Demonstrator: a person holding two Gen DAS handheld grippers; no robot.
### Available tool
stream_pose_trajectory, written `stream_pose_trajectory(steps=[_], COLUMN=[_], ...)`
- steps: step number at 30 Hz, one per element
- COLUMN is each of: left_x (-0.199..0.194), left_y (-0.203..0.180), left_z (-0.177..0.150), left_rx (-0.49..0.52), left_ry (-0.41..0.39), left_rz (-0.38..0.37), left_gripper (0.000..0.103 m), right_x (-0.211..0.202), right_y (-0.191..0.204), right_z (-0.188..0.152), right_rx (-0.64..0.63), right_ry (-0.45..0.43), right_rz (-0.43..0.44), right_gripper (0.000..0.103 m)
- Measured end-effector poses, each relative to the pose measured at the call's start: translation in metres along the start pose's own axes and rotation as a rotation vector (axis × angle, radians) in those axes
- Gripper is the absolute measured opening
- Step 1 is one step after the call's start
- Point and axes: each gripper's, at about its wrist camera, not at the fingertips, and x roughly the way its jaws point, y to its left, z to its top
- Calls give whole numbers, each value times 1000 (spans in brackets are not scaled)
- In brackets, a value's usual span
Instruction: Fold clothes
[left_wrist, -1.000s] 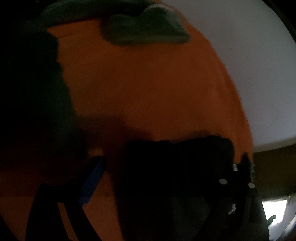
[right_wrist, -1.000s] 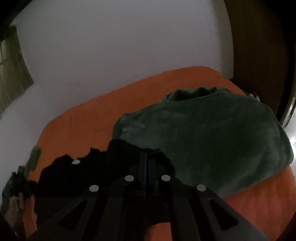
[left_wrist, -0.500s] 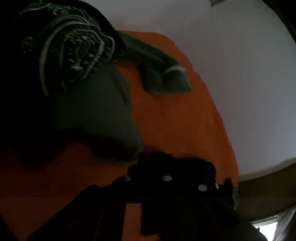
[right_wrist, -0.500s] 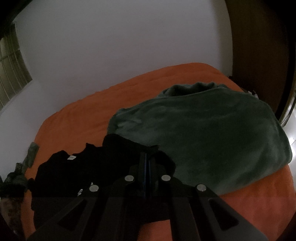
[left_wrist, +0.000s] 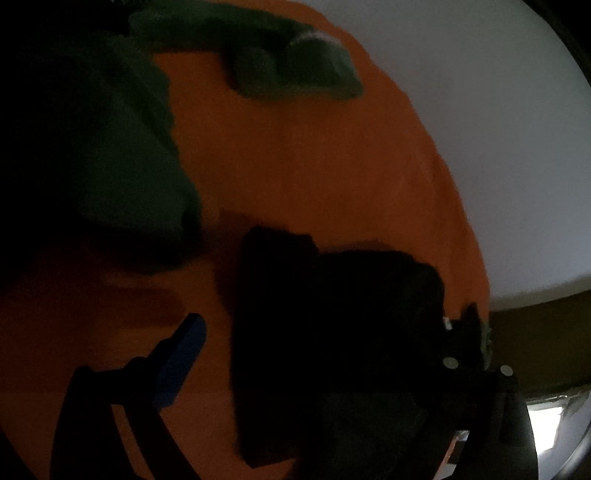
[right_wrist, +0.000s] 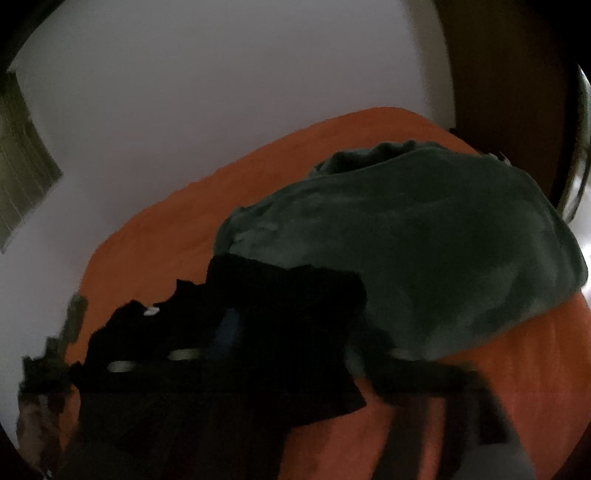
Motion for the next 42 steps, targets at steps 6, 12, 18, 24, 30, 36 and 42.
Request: stream_pose_trajectory(steps=[6,12,18,24,30,36,42], left_x=[21,18,8,-8,5,-3,-59], left_y=[23,15,24,21,38,54,67], left_z=[-20,-52,-55,-90,-92,-98,-118], left_rx=[-35,182,48,62,-15,-70,-71], left_ry=[52,-19,84,159,153,64,-65], left_rz=[-10,21,-75,-144,-181,-100,-75], left_gripper=[96,96,96,96,91,4,2], right_x=[-33,-39,-27,-17,-3,-4,-11], right_y=[-39,-63,-54,-32,-17,-11,-24], right_z=[-24,-67,-89,-91,-92,-94,-95], right_rx=[76,157,105,45,41,39,63], right_ry=[-51,36,85,85,95,85,70], right_rz=[-62,-20,-28,6,38,13,-24], right_gripper=[72,72,72,72,72,72,72])
